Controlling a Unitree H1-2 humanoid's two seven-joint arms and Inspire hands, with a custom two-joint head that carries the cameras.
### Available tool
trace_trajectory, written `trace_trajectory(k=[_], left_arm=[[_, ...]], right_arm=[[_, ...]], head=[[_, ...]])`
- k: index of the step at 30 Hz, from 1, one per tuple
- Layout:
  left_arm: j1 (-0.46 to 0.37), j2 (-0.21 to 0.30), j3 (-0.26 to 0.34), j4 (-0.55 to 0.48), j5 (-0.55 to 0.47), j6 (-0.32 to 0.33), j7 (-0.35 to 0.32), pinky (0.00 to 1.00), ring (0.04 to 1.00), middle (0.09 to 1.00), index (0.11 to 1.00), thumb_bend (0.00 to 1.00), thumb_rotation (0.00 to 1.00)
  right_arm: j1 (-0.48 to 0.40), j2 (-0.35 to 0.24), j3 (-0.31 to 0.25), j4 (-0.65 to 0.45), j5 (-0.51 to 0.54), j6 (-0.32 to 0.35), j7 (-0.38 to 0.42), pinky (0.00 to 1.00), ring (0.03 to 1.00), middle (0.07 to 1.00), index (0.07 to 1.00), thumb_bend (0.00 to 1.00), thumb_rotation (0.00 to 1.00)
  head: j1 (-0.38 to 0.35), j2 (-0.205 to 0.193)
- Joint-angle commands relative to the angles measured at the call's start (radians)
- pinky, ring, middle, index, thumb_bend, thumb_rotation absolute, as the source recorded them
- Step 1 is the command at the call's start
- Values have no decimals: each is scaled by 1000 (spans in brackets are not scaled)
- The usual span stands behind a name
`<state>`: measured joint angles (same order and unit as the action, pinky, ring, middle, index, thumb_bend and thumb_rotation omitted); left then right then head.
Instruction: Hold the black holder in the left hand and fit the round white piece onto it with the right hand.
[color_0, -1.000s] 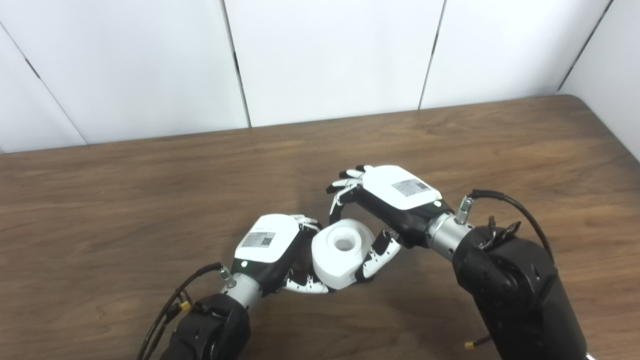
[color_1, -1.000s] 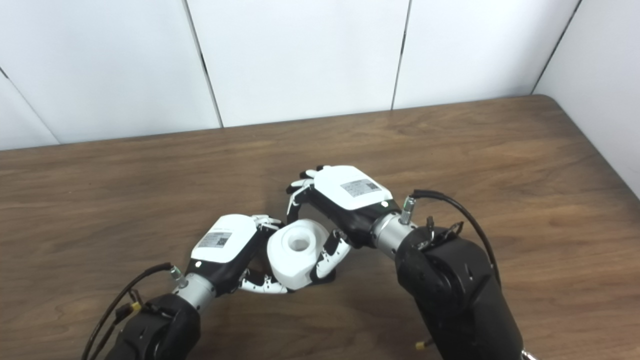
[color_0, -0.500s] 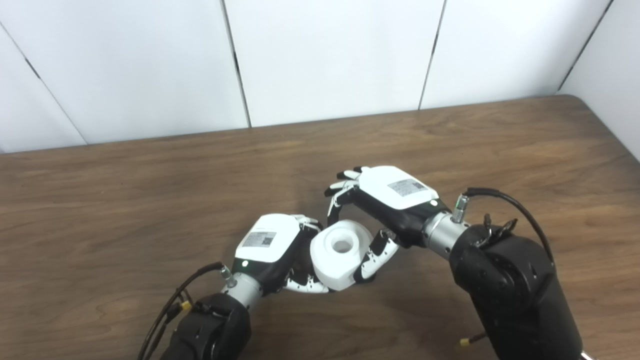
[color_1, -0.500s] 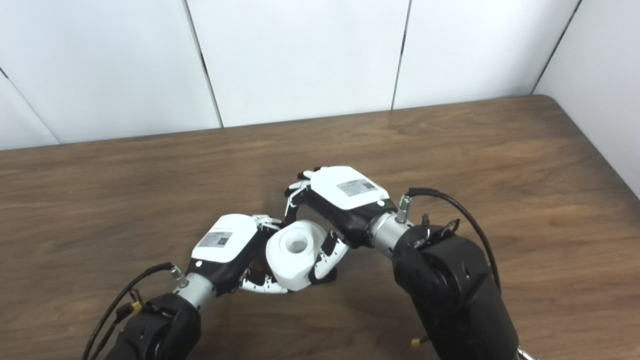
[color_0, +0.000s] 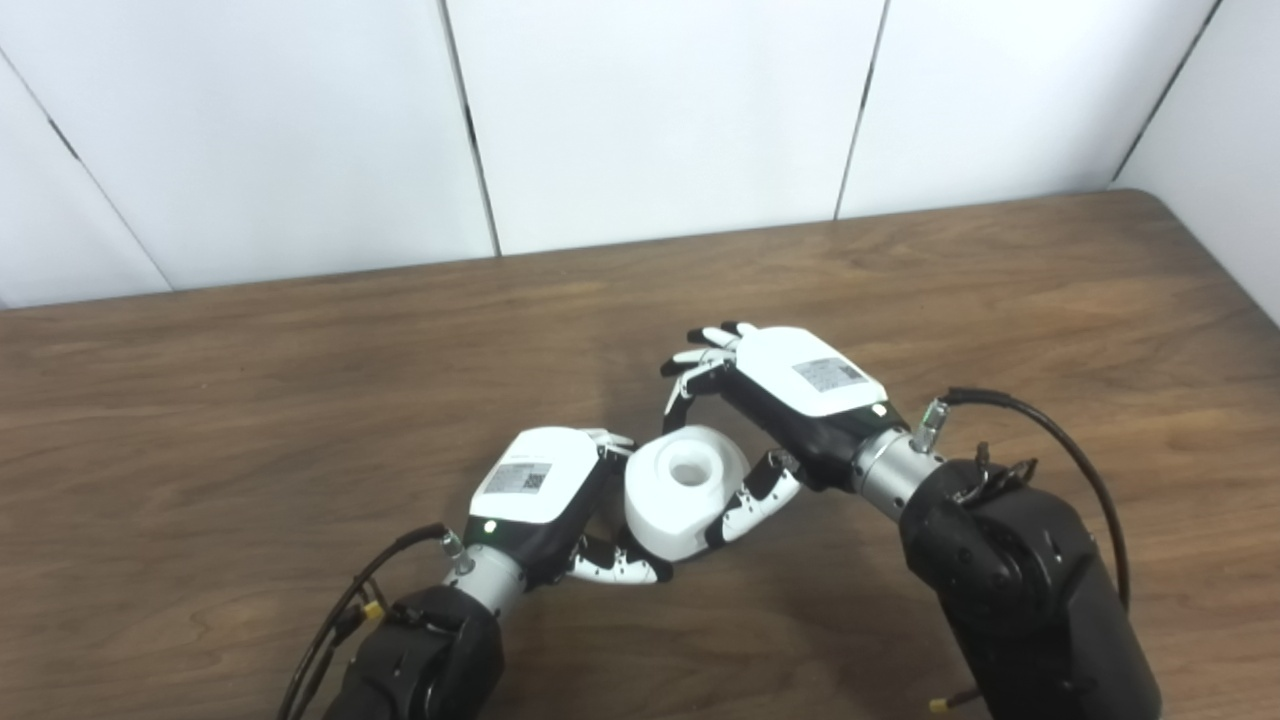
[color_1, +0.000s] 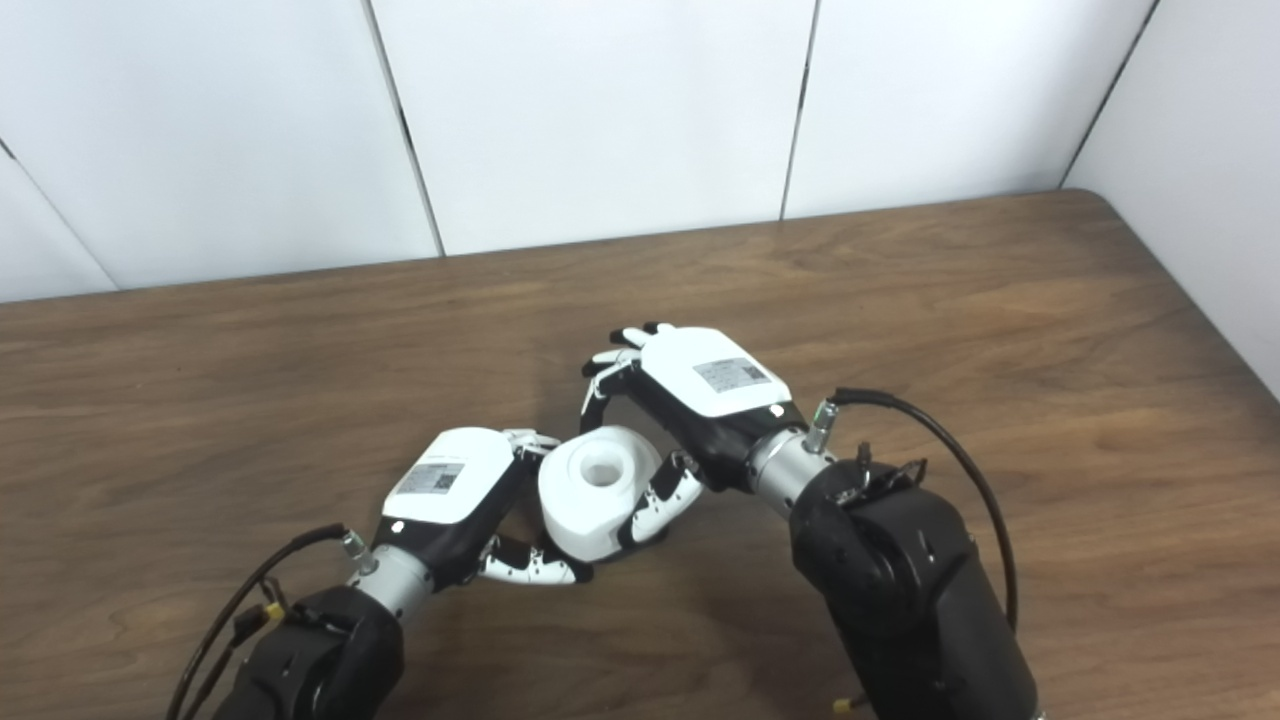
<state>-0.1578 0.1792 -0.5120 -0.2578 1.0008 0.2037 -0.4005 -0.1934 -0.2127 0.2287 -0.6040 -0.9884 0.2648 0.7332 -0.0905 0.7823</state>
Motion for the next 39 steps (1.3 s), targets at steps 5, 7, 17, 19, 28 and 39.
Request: trace_trajectory(k=[5, 7, 17, 19, 28, 39], left_arm=[[8, 0, -27, 11, 2, 11, -67, 819, 862, 808, 488, 515, 49], [8, 1, -27, 10, 5, 11, -66, 817, 861, 807, 488, 515, 49], [6, 0, -32, 1, 7, 21, -71, 817, 861, 806, 488, 516, 48], [6, 0, -33, -1, 5, 21, -70, 816, 861, 806, 488, 516, 48], [6, -7, -39, -1, 20, 22, -66, 809, 856, 803, 488, 517, 49], [4, -13, -38, 0, 29, 26, -76, 818, 861, 807, 488, 517, 50]], right_arm=[[-16, -10, 3, 29, 0, -15, -45, 1000, 954, 851, 483, 522, 147], [-17, -12, 6, 31, -1, -12, -44, 1000, 953, 850, 483, 522, 147], [-38, -23, 17, 18, -4, 14, 19, 1000, 952, 850, 484, 523, 145], [-46, -28, 22, 13, -5, 19, 45, 1000, 952, 845, 484, 524, 144], [-83, -55, 50, 6, -3, 27, 123, 1000, 943, 827, 484, 525, 144], [-91, -65, 47, -3, 0, 51, 150, 1000, 944, 825, 485, 525, 153]], head=[[-1, 2], [-1, 6], [-2, 19], [-1, 20], [3, 24], [3, 22]])
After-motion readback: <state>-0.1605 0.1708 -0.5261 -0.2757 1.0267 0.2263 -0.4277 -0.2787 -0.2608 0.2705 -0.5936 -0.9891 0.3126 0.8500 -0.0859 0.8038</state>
